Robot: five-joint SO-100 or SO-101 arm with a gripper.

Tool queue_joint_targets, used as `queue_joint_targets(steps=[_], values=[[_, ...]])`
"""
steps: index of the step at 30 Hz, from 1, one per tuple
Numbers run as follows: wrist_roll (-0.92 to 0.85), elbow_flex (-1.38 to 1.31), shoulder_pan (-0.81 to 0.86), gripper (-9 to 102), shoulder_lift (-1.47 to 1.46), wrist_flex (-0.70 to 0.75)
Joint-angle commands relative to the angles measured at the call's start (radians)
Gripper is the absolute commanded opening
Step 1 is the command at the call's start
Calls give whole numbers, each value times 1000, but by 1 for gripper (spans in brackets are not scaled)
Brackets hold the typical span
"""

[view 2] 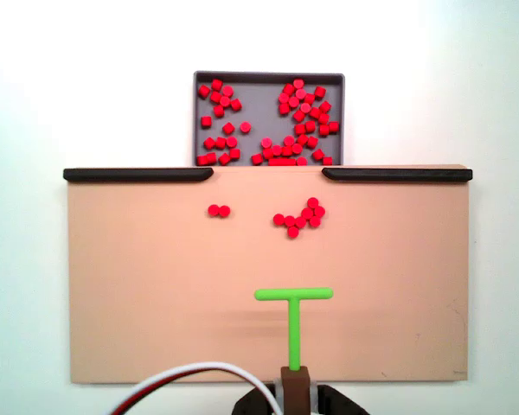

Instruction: Gather the left side granules

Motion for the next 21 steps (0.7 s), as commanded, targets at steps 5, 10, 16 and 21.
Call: queue_joint_targets(steps=[5, 10, 16, 21], values=[[17, -5, -6, 0, 18, -8], [18, -5, -6, 0, 20, -8], [20, -5, 0, 0, 20, -8], [75, -5, -11, 0, 26, -8]])
